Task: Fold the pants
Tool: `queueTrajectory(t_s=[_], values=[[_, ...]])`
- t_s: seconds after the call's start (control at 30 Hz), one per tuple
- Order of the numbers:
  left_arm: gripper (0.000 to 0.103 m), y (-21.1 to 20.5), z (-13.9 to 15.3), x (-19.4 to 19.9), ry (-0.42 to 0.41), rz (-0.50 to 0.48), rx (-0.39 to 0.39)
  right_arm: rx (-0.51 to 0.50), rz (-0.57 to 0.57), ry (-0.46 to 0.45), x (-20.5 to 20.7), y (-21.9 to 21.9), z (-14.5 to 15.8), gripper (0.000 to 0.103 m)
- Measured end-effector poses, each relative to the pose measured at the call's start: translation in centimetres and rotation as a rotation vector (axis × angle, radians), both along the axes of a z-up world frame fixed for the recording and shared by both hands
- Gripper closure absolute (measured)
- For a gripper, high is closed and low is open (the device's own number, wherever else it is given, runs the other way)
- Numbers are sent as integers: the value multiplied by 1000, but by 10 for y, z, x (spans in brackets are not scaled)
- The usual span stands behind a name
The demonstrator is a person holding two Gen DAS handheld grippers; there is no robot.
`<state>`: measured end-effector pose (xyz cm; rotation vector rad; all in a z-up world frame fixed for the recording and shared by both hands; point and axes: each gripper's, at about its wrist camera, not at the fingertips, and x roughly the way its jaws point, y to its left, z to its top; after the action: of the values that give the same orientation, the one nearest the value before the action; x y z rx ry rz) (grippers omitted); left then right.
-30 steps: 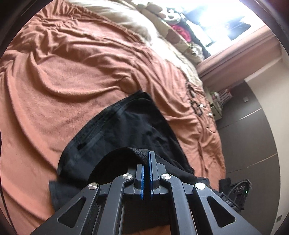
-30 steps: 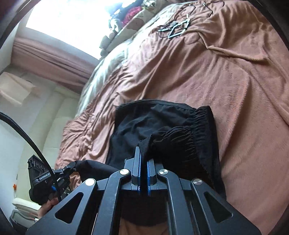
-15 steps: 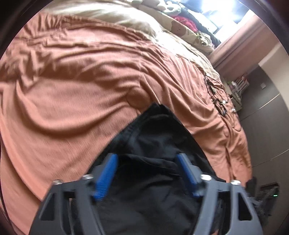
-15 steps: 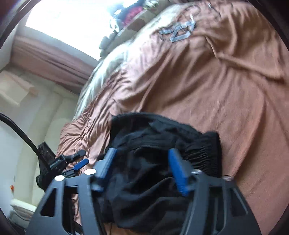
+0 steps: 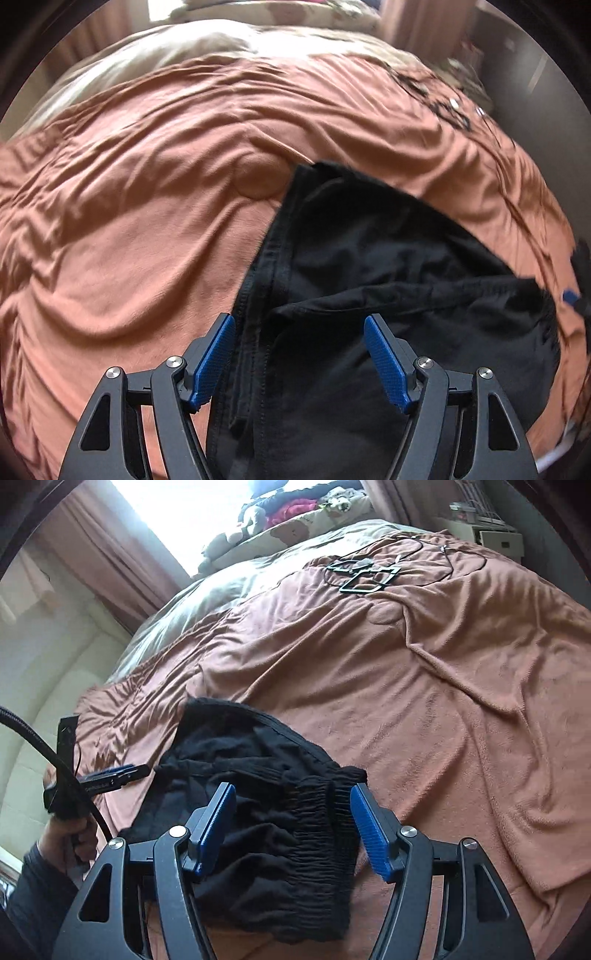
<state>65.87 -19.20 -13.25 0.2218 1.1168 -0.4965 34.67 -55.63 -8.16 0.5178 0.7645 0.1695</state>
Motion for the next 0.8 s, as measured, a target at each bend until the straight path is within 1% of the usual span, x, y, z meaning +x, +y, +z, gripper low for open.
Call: queueTrajectory(t_s=[0.1,0.17,0.2,0.27,0.3,0.4,0.43,0.47,0.5,0.53,0.57,0.6,0.63,0.7,0.8], values=[[31,-7,-10,2,3,-42,53,-59,-17,28,4,5,-1,40],[35,-11,-15,2,6,-66,66,-60,-7,58,6,7,-4,40],[35,-13,-18,1,0,-81,81,-55,1,68,7,8,-7,40],[41,-18,-23,-2,-10,-109,97,-85,3,74,8,10,-6,40],[41,-20,-25,-4,-7,-125,101,-102,5,67,8,13,-5,40],[41,-25,-30,-8,-20,-165,130,-95,25,46,12,17,-3,40],[45,-25,-32,-9,-23,-170,140,-105,25,43,13,18,-2,40],[60,-26,-35,-9,-25,-176,161,-112,27,38,14,19,-3,42],[68,-27,-37,-8,-24,-178,176,-118,34,35,15,21,-5,47],[79,-27,-36,-8,-22,-180,184,-117,48,39,17,23,-8,62],[88,-27,-34,-8,-22,-185,181,-116,63,51,19,25,-12,81],[92,-28,-31,-8,-30,-187,180,-120,75,75,22,27,-18,87],[94,-29,-26,-9,-48,-186,180,-118,73,85,22,27,-21,93],[94,-30,-8,-10,-95,-171,168,-96,73,78,21,24,-21,97],[94,-34,11,-6,-128,-148,164,-72,70,40,18,20,-12,99]])
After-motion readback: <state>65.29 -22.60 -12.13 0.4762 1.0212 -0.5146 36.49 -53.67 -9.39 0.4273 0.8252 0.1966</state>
